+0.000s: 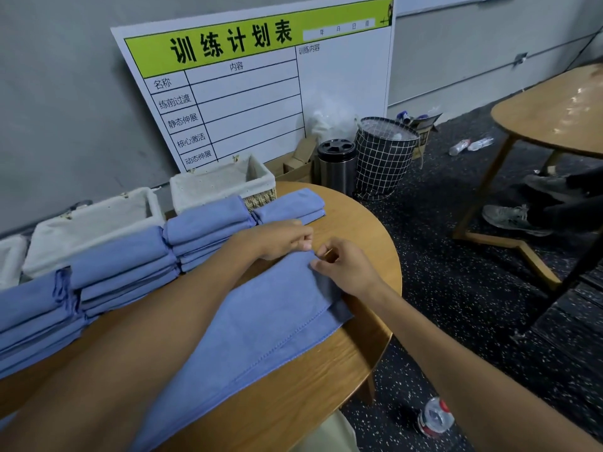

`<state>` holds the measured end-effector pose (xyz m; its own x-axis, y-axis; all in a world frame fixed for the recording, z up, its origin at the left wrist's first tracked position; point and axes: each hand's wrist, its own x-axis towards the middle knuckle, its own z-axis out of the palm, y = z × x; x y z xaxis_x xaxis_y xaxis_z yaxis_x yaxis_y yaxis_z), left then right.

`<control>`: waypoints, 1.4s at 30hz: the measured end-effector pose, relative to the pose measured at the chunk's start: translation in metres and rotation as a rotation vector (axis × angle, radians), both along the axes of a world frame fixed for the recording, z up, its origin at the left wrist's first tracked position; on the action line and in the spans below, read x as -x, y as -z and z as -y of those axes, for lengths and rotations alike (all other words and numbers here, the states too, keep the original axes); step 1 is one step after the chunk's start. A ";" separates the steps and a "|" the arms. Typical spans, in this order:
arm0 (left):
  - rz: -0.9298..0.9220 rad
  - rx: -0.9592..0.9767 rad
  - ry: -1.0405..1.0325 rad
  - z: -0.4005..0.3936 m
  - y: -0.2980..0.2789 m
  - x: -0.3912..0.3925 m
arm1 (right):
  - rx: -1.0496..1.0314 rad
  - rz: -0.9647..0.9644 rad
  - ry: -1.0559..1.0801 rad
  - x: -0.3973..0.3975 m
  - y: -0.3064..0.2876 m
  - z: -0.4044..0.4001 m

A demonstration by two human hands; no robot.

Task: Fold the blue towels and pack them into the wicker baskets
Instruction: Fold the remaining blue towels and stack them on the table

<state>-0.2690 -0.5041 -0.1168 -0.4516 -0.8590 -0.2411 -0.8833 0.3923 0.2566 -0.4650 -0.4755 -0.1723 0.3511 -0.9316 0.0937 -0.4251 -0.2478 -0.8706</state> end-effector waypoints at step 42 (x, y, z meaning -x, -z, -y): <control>0.034 0.865 -0.340 -0.216 0.070 0.015 | 0.290 -0.332 0.090 0.021 -0.008 -0.041</control>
